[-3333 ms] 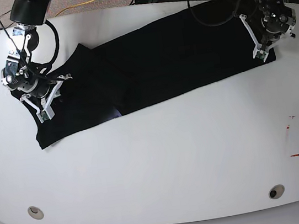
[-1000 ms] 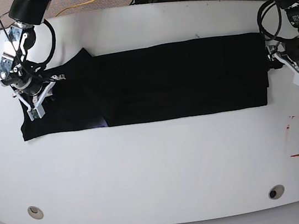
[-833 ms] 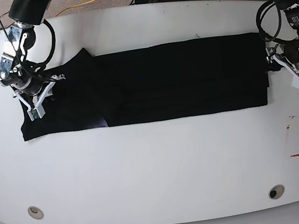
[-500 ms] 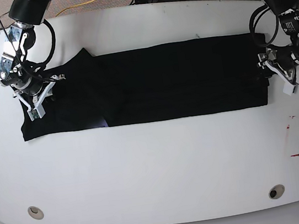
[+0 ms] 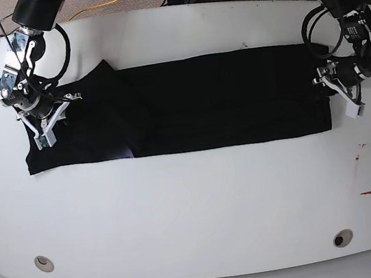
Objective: Layout the t-shirt on the table in an organized manner, then fold the t-shirt properly
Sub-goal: 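Lift the strip end with the left gripper and fold it toward the right gripper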
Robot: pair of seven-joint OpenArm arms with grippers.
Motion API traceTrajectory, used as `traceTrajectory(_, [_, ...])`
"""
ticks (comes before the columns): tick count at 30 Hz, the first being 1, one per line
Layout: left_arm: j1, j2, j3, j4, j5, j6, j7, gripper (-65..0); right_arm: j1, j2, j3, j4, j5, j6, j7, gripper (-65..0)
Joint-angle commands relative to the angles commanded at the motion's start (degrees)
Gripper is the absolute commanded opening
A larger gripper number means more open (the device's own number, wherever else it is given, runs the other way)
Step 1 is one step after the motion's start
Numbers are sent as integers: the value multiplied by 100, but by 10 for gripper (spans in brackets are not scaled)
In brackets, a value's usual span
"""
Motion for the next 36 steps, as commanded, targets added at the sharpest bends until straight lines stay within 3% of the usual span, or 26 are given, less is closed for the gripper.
traceTrajectory(7, [9, 0, -44, 26, -9, 0, -220, -568, -9, 0, 0, -18, 0, 0, 0, -534])
traceTrajectory(14, [246, 0, 9, 791, 0, 0, -299, -583, -18, 0, 0, -26, 0, 0, 0, -534])
traceTrajectory(22, [475, -9, 826, 1978, 0, 0, -299, -592, -18, 0, 0, -26, 0, 0, 0, -534])
traceTrajectory(30, [738, 9, 1908, 2919, 141, 725, -299, -594, -18, -9, 0, -26, 0, 0, 0, -534])
traceTrajectory(36, [826, 466, 2514, 3279, 782, 796, -299, -593, -18, -9, 0, -35, 0, 0, 0, -534])
